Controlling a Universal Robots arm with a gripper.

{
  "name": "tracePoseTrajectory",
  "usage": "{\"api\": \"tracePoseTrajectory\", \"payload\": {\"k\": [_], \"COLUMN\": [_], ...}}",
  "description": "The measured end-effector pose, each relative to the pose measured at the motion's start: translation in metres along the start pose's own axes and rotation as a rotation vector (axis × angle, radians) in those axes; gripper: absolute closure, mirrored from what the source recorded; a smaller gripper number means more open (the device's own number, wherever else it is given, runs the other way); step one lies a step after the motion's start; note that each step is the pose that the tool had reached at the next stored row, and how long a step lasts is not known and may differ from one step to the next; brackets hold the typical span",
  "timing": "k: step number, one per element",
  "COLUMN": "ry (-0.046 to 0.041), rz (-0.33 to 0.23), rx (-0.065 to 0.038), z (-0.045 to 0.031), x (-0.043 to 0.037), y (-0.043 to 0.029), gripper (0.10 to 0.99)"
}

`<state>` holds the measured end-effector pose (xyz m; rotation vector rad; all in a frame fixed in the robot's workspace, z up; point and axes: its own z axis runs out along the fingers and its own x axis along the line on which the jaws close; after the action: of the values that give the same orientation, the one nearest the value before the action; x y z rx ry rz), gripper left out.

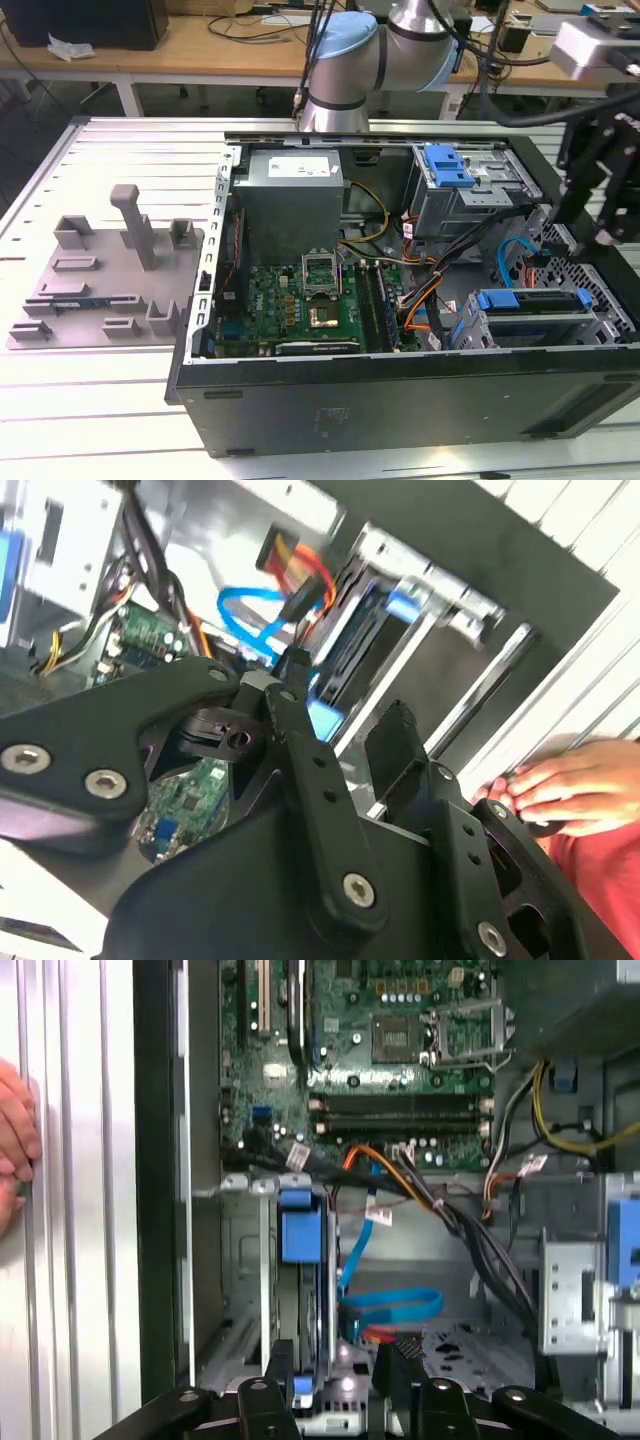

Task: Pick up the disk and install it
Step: 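Insert the first disk wire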

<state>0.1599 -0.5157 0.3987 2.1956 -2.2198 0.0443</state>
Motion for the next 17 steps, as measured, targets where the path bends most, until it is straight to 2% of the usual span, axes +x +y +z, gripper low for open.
{"api": "tracePoseTrajectory", "payload": {"k": [1, 2, 3, 4, 5, 6, 8, 11, 12, 14, 17], "ry": [0.0029, 0.0085, 0.0172, 0.0330, 0.0383, 0.0410, 0.0449, 0.0530, 0.0570, 0.0636, 0.0689], "rz": [0.000, 0.001, 0.004, 0.018, 0.025, 0.026, 0.026, 0.026, 0.027, 0.060, 0.107], "rx": [0.000, 0.000, 0.000, -0.001, -0.001, -0.001, -0.001, -0.001, -0.001, -0.003, -0.006], "z": [0.0001, 0.0000, 0.0000, 0.0002, 0.0000, 0.0000, -0.0003, -0.0011, -0.0014, -0.0012, -0.0009], "x": [-0.0006, -0.0011, -0.0015, -0.0015, -0.0018, -0.0031, -0.0134, -0.0379, -0.0431, -0.0434, -0.0434], "y": [-0.0064, -0.0089, -0.0109, -0.0122, -0.0122, -0.0122, -0.0122, -0.0120, -0.0127, -0.0151, -0.0152], "gripper": [0.580, 0.580, 0.580, 0.580, 0.580, 0.580, 0.580, 0.580, 0.580, 0.580, 0.580]}}
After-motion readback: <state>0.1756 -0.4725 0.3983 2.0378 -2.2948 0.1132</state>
